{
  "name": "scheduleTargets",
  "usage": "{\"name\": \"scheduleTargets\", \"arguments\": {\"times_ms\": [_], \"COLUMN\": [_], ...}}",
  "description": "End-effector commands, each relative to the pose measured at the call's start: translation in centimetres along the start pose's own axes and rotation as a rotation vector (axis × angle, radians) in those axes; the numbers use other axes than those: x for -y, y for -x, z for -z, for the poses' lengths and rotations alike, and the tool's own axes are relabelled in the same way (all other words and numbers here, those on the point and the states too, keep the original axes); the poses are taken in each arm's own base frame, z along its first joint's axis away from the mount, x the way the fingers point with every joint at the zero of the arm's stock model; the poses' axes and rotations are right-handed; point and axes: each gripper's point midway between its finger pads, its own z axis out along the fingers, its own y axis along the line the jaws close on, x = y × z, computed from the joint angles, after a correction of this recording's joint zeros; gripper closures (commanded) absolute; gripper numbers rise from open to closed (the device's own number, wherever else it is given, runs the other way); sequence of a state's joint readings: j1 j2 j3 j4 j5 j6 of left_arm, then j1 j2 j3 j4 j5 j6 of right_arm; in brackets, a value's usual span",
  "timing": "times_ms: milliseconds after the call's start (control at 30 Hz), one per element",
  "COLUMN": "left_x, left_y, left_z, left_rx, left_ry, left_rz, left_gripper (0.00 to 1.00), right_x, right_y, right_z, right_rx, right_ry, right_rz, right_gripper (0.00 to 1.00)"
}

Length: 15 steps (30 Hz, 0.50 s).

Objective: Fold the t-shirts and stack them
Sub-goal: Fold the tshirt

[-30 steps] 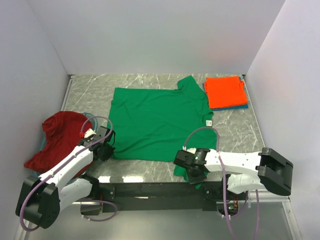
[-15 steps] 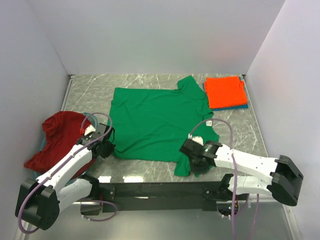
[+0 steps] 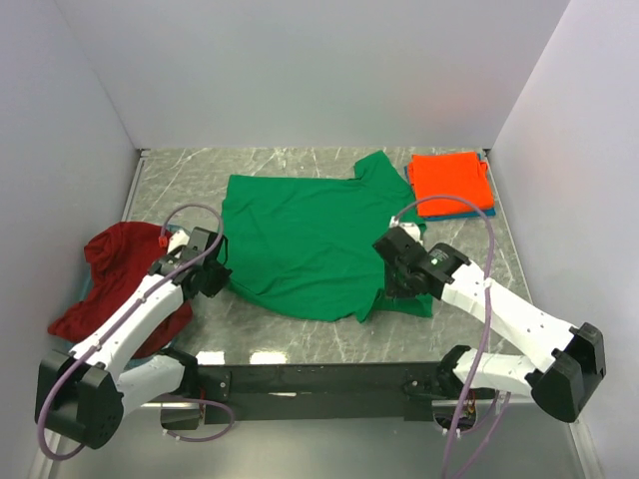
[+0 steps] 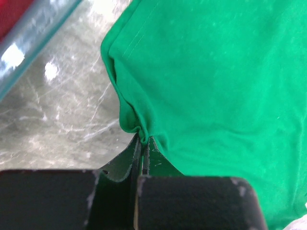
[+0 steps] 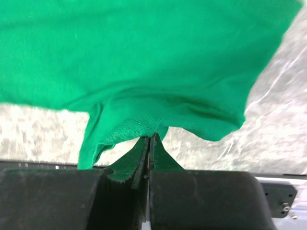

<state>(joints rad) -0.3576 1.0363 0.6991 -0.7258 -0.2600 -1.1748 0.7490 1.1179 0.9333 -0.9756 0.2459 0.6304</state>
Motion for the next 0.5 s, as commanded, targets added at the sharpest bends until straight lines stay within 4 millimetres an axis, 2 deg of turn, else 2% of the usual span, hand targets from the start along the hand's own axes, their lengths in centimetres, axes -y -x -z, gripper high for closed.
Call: {"name": "scheduleTargets", "arguments": {"times_ms": [0, 133, 333, 467], "left_x": [1.2, 1.4, 3.0, 3.7], "left_y": [2.1, 3.2, 4.4, 5.0], "left_z": [0.4, 0.0, -0.2, -1.0], "left_rx": [0.047, 0.055, 0.069, 0.067], "left_ry": [-0.010, -0.010, -0.039, -0.031], "left_rz": [-0.001, 0.011, 0.002, -0.009], "left_gripper": [0.99, 0.99, 0.99, 0.99], "right_x": [1.1, 1.7, 1.8, 2.4], "right_y": [3.3, 5.1, 8.2, 9.3], "right_z": [0.8, 0.6, 0.7, 0.2], "right_rx": [0.071, 0.090, 0.134, 0.123], "right_ry": [-0.054, -0.095, -0.096, -0.121], "right_rz": [0.008, -0.005, -0.032, -0.027], "right_gripper": [1.00, 1.00, 1.00, 1.00]}}
